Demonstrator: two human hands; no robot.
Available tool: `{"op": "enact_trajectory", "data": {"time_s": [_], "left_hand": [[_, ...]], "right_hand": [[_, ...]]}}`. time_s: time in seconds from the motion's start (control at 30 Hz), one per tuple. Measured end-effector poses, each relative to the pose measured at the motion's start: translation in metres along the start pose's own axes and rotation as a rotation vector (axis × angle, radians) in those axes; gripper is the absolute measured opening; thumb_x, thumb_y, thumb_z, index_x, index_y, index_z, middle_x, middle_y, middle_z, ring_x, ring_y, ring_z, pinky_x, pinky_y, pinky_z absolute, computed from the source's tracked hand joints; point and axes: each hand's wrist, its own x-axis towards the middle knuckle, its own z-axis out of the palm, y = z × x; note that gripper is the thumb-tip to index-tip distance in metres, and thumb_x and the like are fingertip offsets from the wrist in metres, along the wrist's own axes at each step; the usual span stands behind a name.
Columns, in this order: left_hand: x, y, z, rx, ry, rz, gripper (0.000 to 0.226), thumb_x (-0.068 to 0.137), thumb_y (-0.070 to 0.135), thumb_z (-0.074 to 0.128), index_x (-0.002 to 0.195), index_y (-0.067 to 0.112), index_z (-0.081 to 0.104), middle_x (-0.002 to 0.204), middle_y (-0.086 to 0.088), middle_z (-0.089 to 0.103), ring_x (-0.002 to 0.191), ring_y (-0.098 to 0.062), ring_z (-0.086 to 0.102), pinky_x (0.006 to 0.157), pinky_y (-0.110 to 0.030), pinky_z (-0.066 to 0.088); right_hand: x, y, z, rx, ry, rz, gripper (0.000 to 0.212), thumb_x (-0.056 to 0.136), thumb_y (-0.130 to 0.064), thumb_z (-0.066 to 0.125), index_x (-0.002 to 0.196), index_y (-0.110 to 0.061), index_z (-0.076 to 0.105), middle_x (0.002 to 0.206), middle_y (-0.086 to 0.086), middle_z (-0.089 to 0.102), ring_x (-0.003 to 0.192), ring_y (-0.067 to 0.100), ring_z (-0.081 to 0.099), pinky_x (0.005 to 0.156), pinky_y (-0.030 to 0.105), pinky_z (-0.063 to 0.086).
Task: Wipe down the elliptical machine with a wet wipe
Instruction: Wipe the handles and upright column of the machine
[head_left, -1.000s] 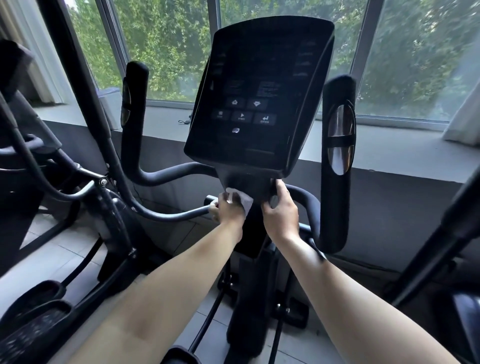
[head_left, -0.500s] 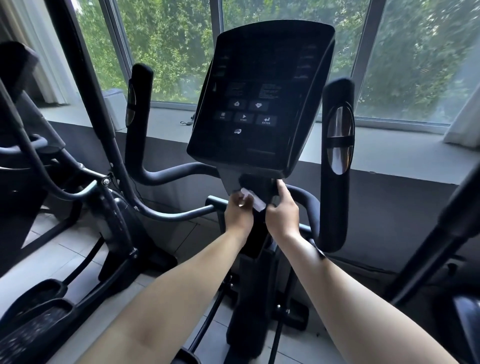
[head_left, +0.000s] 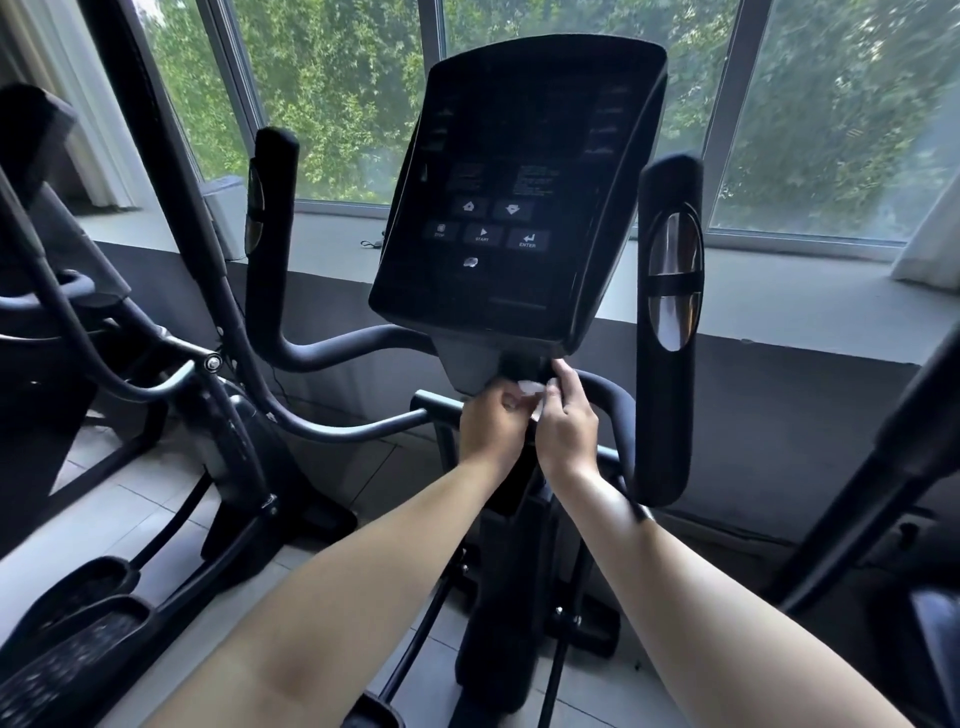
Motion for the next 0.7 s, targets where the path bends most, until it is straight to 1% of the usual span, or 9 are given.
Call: {"op": "enact_trajectory", "data": {"time_s": [0.1,0.17,0.27,0.3,0.37,0.43,0.5,0.63,0.7], "left_hand": [[0.0,-0.005,0.001,-0.003,-0.061,-0.124,0.022,0.092,0.029,0.071,0.076,0.025,0.056,0.074,0.01,0.066,0.086,-0.02,0.067,0.061,-0.011,0.042],[0.001,-0.005,-0.005,-0.016,-0.052,-0.112,0.016,0.094,0.028,0.07,0.083,0.027,0.058,0.078,0.014,0.065,0.083,-0.012,0.064,0.061,-0.009,0.039],[0.006,-0.006,-0.016,0.0,0.035,-0.004,0.009,0.097,0.03,0.067,0.096,0.026,0.06,0.089,0.011,0.066,0.081,-0.002,0.06,0.068,-0.011,0.041],[0.008,-0.006,-0.018,-0.001,0.06,0.022,0.009,0.097,0.029,0.067,0.097,0.024,0.06,0.09,0.009,0.067,0.082,-0.002,0.06,0.069,-0.012,0.042],[0.012,-0.008,-0.019,-0.001,0.05,-0.012,0.011,0.096,0.027,0.068,0.096,0.02,0.059,0.086,0.009,0.065,0.08,-0.002,0.058,0.066,-0.009,0.04],[0.015,-0.015,-0.013,0.01,-0.003,-0.125,0.012,0.096,0.027,0.066,0.097,0.018,0.059,0.085,0.006,0.064,0.081,-0.01,0.059,0.064,-0.017,0.041],[0.015,-0.021,-0.007,0.018,-0.041,-0.217,0.012,0.097,0.03,0.063,0.099,0.018,0.061,0.089,0.004,0.068,0.088,-0.018,0.064,0.068,-0.026,0.043],[0.006,-0.016,-0.006,-0.055,-0.102,-0.28,0.025,0.094,0.046,0.057,0.106,0.026,0.065,0.099,0.003,0.073,0.097,-0.019,0.069,0.092,-0.039,0.054],[0.004,-0.018,-0.012,-0.073,-0.142,-0.263,0.034,0.087,0.055,0.058,0.106,0.028,0.066,0.101,0.005,0.074,0.1,-0.016,0.069,0.098,-0.044,0.053]], "right_hand": [[0.001,0.005,-0.001,-0.039,-0.02,-0.017,0.042,0.107,-0.023,0.046,0.149,-0.03,0.05,0.141,-0.009,0.059,0.117,-0.003,0.048,0.092,0.005,0.031],[0.0,0.008,-0.002,-0.057,-0.024,-0.031,0.043,0.107,-0.024,0.046,0.149,-0.033,0.049,0.137,-0.012,0.06,0.114,-0.005,0.051,0.092,0.007,0.033],[-0.002,0.011,-0.001,-0.091,-0.01,-0.064,0.043,0.107,-0.025,0.046,0.146,-0.041,0.049,0.123,-0.025,0.061,0.101,-0.02,0.054,0.083,-0.001,0.035],[-0.003,0.012,0.0,-0.103,-0.007,-0.07,0.042,0.107,-0.027,0.045,0.145,-0.045,0.048,0.121,-0.029,0.06,0.1,-0.025,0.052,0.084,0.0,0.036],[-0.003,0.016,0.001,-0.11,-0.005,-0.078,0.041,0.107,-0.033,0.044,0.145,-0.048,0.046,0.132,-0.03,0.059,0.109,-0.02,0.051,0.095,0.009,0.038],[-0.002,0.021,0.002,-0.09,-0.001,-0.089,0.041,0.107,-0.036,0.044,0.146,-0.049,0.044,0.143,-0.027,0.054,0.121,-0.013,0.05,0.101,0.016,0.039],[-0.002,0.022,0.003,-0.087,-0.004,-0.097,0.043,0.107,-0.036,0.045,0.147,-0.05,0.042,0.144,-0.028,0.053,0.12,-0.016,0.048,0.101,0.015,0.038],[-0.006,0.021,0.004,-0.034,-0.027,-0.109,0.047,0.106,-0.029,0.05,0.151,-0.041,0.043,0.14,-0.029,0.053,0.112,-0.032,0.043,0.098,0.004,0.032],[-0.009,0.021,0.003,-0.016,-0.038,-0.122,0.047,0.105,-0.026,0.052,0.15,-0.037,0.046,0.143,-0.027,0.053,0.117,-0.03,0.043,0.098,0.001,0.031]]}}
